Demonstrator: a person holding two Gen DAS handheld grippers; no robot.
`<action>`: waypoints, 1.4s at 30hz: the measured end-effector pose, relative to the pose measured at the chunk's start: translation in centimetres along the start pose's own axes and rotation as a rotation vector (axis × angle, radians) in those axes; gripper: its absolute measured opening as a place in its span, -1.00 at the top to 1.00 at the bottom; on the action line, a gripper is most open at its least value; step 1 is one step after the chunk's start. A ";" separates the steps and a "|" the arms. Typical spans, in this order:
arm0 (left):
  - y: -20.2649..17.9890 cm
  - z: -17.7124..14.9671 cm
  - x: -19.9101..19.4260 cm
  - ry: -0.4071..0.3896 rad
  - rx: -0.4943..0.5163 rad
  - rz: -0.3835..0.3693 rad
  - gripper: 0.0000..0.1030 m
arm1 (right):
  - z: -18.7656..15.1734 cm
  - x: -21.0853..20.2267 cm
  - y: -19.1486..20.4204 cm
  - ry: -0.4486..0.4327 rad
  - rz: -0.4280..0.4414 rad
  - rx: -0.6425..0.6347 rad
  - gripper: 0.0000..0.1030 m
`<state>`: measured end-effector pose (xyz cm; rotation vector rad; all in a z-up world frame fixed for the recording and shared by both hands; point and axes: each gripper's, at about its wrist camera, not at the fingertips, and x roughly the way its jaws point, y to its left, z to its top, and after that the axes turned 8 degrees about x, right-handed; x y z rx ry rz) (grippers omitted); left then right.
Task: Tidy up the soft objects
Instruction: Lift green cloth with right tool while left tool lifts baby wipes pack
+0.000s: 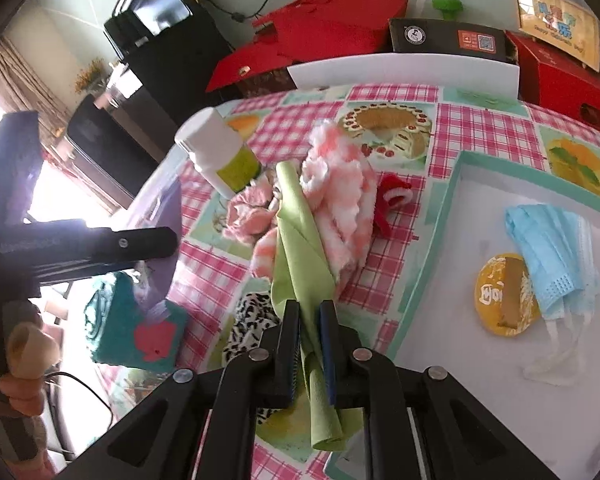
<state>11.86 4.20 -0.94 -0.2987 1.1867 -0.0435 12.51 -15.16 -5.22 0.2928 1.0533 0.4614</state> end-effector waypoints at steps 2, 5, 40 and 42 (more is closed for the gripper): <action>0.1 0.0 0.0 0.000 -0.002 -0.002 0.07 | 0.0 0.2 0.1 0.004 -0.006 -0.006 0.69; 0.2 0.0 0.1 0.002 -0.004 -0.004 0.07 | -0.1 0.8 0.2 0.022 -0.026 -0.017 0.31; -0.6 0.2 -0.1 -0.025 0.027 -0.016 0.07 | 0.2 -0.7 0.1 -0.030 0.166 0.028 0.85; -0.8 0.2 -0.5 -0.035 0.030 -0.018 0.07 | 0.3 -1.3 0.2 -0.046 0.172 0.029 0.85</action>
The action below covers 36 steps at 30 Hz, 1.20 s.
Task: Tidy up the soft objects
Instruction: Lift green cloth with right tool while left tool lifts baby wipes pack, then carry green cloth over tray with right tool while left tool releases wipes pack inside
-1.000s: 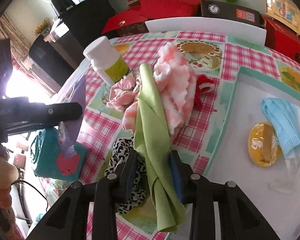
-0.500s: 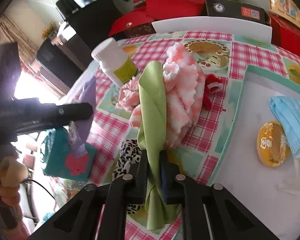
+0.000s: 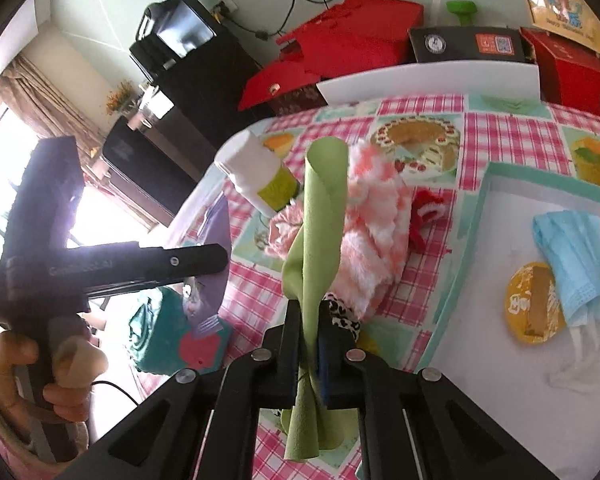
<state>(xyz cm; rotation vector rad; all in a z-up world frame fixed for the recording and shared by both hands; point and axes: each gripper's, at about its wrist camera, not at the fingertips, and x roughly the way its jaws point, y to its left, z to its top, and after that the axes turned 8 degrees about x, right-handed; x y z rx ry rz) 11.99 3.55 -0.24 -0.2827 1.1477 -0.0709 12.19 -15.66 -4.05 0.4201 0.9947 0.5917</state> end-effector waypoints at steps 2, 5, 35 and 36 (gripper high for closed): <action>-0.3 0.1 -0.4 -0.015 0.004 -0.003 0.07 | 0.2 -0.7 0.1 -0.022 0.002 0.004 0.85; -1.1 0.5 -1.4 -0.048 0.018 -0.013 0.07 | 0.5 -2.3 0.3 -0.070 0.000 0.004 0.85; -17.9 1.7 3.7 -0.070 0.332 -0.063 0.07 | -0.2 -19.1 -10.9 -0.426 -0.445 0.256 0.85; -18.2 1.7 4.3 -0.063 0.338 -0.052 0.07 | -0.2 -18.7 -11.1 -0.415 -0.440 0.258 0.85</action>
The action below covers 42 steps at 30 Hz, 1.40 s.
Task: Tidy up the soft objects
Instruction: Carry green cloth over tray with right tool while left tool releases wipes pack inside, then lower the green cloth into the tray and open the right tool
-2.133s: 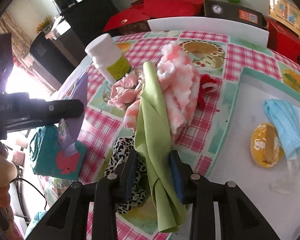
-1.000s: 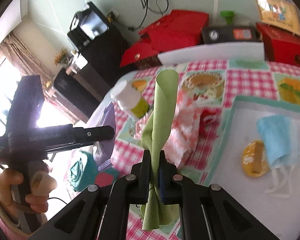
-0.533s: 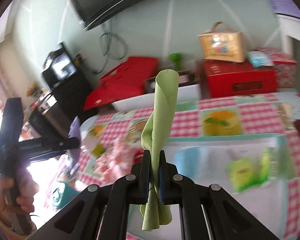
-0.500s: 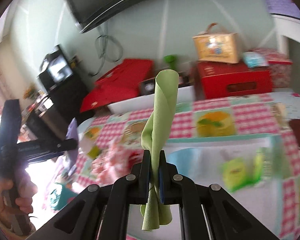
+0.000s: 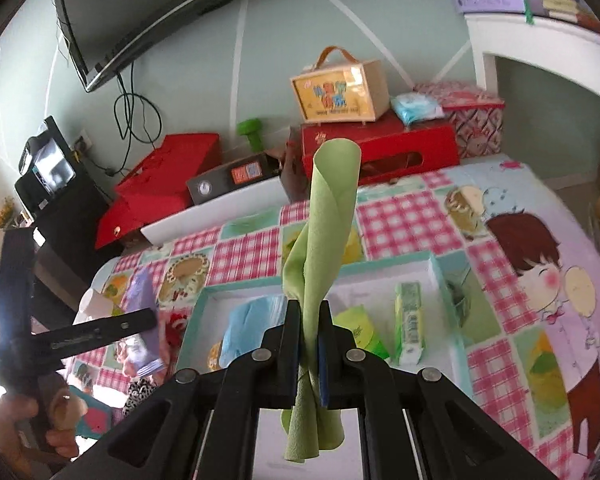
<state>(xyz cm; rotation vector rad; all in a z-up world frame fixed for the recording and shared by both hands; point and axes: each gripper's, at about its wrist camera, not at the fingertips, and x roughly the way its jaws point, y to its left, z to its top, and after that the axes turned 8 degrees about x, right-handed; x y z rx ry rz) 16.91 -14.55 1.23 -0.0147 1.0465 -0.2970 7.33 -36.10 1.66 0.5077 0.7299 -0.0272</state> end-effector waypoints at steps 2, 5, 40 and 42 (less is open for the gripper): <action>-0.6 0.1 1.0 0.014 0.015 0.021 0.07 | -0.4 1.3 0.2 0.034 -0.001 -0.014 0.85; -1.1 0.1 2.7 0.046 0.030 0.047 0.07 | -1.2 3.4 0.5 0.109 -0.006 -0.030 0.85; -2.2 -0.7 3.6 0.103 0.076 0.085 -0.12 | -3.8 7.5 1.9 0.269 -0.118 -0.114 0.58; -2.1 -0.7 3.1 0.091 0.071 0.088 -0.13 | -3.7 7.0 2.0 0.256 -0.114 -0.117 0.57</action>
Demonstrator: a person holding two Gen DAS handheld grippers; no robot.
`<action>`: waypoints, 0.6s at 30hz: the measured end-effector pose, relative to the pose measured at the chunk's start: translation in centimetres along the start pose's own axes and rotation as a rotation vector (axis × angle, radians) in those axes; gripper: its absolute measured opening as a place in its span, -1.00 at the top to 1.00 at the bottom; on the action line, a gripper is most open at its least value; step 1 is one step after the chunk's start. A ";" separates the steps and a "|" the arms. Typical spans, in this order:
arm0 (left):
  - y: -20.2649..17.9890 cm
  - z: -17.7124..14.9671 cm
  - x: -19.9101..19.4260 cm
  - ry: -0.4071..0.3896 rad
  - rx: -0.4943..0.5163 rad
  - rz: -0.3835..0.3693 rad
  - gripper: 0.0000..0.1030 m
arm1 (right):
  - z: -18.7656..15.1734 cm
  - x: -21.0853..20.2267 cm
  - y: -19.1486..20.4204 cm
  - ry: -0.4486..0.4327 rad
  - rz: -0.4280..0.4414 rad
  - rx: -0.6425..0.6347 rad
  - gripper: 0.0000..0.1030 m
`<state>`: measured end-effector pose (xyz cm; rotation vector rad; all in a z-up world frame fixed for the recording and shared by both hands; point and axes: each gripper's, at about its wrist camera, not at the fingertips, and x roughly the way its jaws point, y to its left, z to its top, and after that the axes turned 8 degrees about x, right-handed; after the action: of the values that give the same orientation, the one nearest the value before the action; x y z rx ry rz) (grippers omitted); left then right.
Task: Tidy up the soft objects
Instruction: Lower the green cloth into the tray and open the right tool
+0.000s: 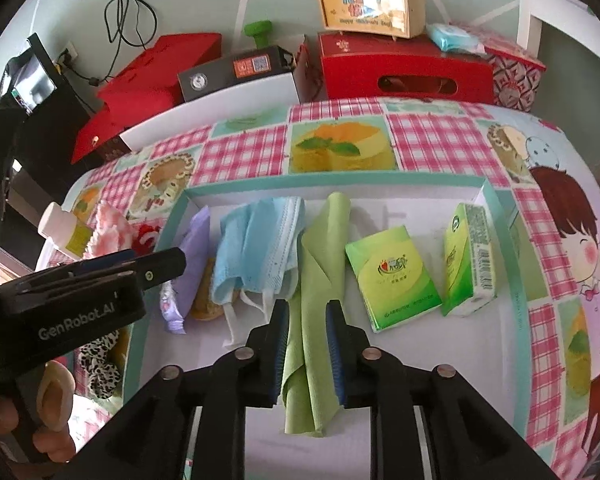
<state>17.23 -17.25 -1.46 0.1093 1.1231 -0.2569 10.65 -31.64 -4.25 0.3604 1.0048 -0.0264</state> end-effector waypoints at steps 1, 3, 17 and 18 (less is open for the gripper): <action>0.1 -0.1 -0.3 -0.006 -0.002 0.001 -0.13 | 0.0 -0.2 0.0 -0.006 0.000 -0.002 0.57; 0.2 -0.2 -0.5 -0.011 -0.006 0.002 -0.15 | 0.1 -0.6 0.1 -0.015 -0.001 -0.006 0.39; 2.7 -0.9 -0.2 -0.010 -0.099 0.049 -0.67 | 0.5 -0.6 -0.8 -0.039 -0.068 0.024 -0.50; 2.8 -0.9 -0.2 -0.011 -0.105 0.051 -0.67 | 0.5 -0.7 -0.9 -0.042 -0.071 0.030 -0.60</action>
<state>17.03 -14.31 -1.77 0.0430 1.1194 -0.1524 10.52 -32.75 -3.74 0.3496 0.9762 -0.1128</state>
